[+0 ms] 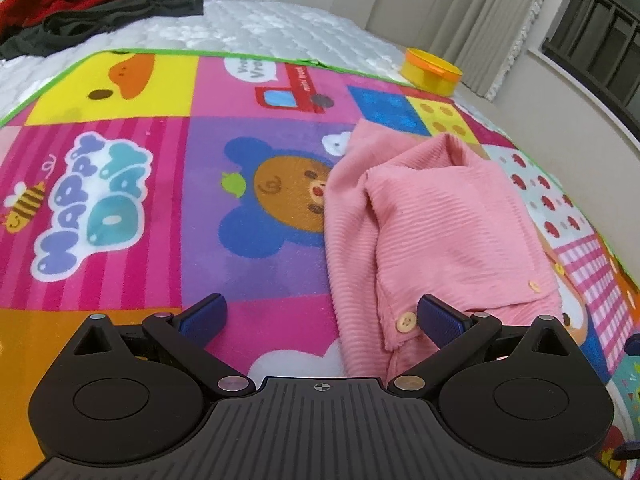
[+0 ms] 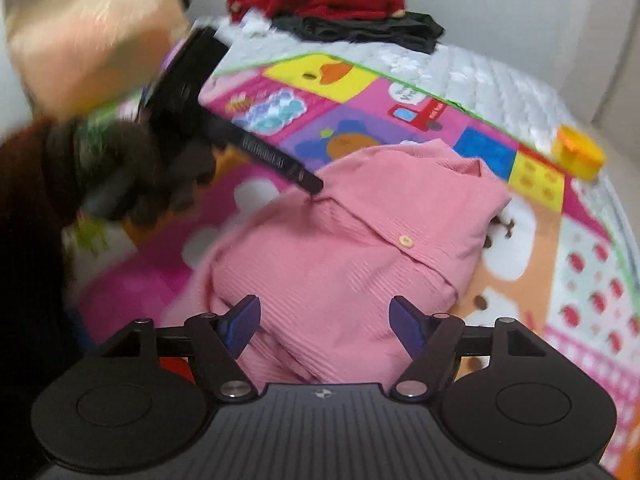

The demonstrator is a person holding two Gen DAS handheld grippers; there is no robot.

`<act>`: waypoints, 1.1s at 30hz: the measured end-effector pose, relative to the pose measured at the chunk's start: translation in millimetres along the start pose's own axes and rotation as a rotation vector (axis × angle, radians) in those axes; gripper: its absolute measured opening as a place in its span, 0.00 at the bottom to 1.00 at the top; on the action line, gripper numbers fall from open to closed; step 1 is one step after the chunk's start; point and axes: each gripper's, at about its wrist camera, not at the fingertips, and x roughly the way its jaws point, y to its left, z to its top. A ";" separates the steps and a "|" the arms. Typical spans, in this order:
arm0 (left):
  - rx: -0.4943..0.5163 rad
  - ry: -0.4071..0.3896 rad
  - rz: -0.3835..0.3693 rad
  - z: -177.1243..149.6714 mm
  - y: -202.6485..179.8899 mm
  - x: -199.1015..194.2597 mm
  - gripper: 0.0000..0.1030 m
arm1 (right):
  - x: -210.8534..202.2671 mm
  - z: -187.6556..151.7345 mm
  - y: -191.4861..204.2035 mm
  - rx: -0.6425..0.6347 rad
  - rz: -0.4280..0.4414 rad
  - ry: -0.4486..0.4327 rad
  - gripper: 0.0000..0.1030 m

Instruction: Fold clothes

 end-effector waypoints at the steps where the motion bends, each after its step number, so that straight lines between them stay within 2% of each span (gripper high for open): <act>1: -0.004 0.000 0.002 0.1 0.8 0.0 1.00 | 9.9 -2.7 9.6 -0.079 -0.020 0.037 0.70; 6: -0.013 -0.001 0.008 0.6 3.6 0.4 1.00 | 39.6 -23.9 56.2 -0.482 -0.049 0.122 0.71; 9: -0.020 -0.010 0.003 1.2 5.7 0.5 1.00 | 55.1 -26.7 66.1 -0.576 -0.062 0.120 0.76; 10: -0.024 -0.015 0.000 1.5 7.0 0.3 1.00 | 56.9 -24.8 65.9 -0.569 -0.070 0.111 0.76; 11: -0.033 -0.021 0.002 2.3 9.4 -0.5 1.00 | 57.3 -21.7 64.5 -0.549 -0.079 0.100 0.71; 12: -0.041 -0.027 0.004 3.1 11.8 -1.4 1.00 | 57.6 -18.6 63.1 -0.529 -0.089 0.089 0.42; 13: -0.050 -0.034 0.006 3.9 14.3 -2.2 1.00 | 54.7 -12.1 57.8 -0.472 -0.082 0.084 0.32; 15: -0.083 -0.052 0.018 7.3 21.3 -5.4 1.00 | 43.9 4.3 41.8 -0.323 -0.047 0.073 0.25; 21: -0.210 -0.098 0.032 13.5 43.7 -13.2 1.00 | 13.8 59.8 -29.8 0.002 -0.013 -0.015 0.20; 23: -0.202 -0.113 -0.002 14.5 42.3 -16.0 1.00 | 18.4 75.8 -51.9 0.081 -0.025 -0.037 0.20; 25: -0.194 -0.127 -0.037 15.5 40.9 -18.8 1.00 | 33.2 89.0 -73.7 0.140 -0.043 -0.051 0.20; 27: -0.153 -0.134 -0.107 14.8 33.4 -19.9 1.00 | 54.2 99.8 -94.1 0.174 -0.076 -0.057 0.20; 30: -0.077 -0.119 -0.165 11.2 18.0 -14.2 1.00 | 95.6 106.7 -119.5 0.191 -0.143 -0.028 0.20; 33: -0.032 -0.093 -0.183 6.3 7.0 -4.9 1.00 | 132.7 104.1 -132.8 0.188 -0.207 0.005 0.21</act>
